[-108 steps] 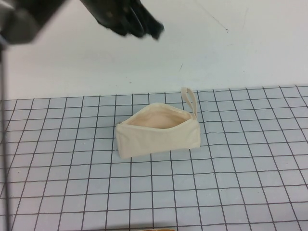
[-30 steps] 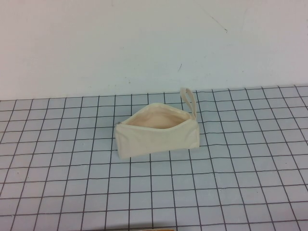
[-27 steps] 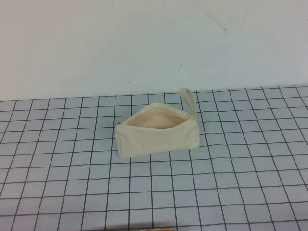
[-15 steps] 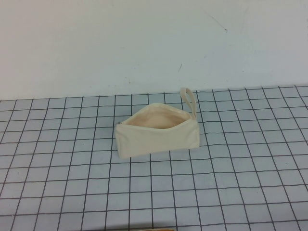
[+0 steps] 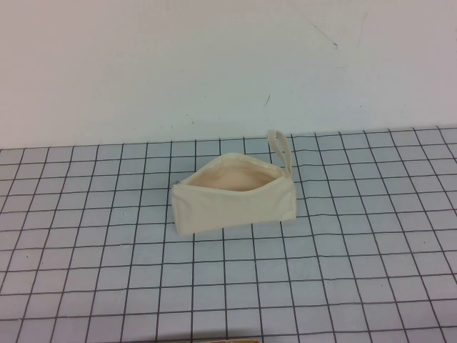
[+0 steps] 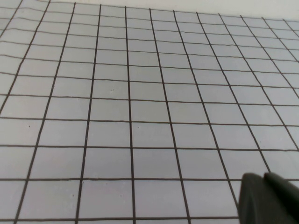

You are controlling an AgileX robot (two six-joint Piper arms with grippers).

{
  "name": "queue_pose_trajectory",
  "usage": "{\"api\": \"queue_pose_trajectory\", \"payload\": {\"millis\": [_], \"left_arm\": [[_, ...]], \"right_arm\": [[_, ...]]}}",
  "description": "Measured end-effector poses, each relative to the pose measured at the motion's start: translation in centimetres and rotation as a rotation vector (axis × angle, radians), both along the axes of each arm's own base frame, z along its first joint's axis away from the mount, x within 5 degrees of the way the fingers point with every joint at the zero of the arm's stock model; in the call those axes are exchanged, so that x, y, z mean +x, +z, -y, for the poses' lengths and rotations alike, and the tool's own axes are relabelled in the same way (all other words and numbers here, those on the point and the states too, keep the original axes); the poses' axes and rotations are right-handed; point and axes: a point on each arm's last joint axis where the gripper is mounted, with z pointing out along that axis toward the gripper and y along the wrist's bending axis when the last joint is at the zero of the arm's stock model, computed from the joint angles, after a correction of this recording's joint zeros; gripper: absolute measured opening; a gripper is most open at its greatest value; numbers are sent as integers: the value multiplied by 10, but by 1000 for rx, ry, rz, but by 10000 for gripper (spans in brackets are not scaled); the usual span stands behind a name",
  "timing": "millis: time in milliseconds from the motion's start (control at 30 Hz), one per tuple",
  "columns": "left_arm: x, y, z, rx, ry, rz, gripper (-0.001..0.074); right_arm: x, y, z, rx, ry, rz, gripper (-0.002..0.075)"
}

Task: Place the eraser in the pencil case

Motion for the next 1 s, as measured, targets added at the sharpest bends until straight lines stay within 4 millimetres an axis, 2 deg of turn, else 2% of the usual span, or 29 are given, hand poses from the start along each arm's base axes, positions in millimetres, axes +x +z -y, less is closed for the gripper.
{"api": "queue_pose_trajectory", "payload": {"millis": [1000], "left_arm": [[0, 0, 0, -8, -2, 0, -1]], "right_arm": [[0, 0, 0, 0, 0, 0, -1]]}}
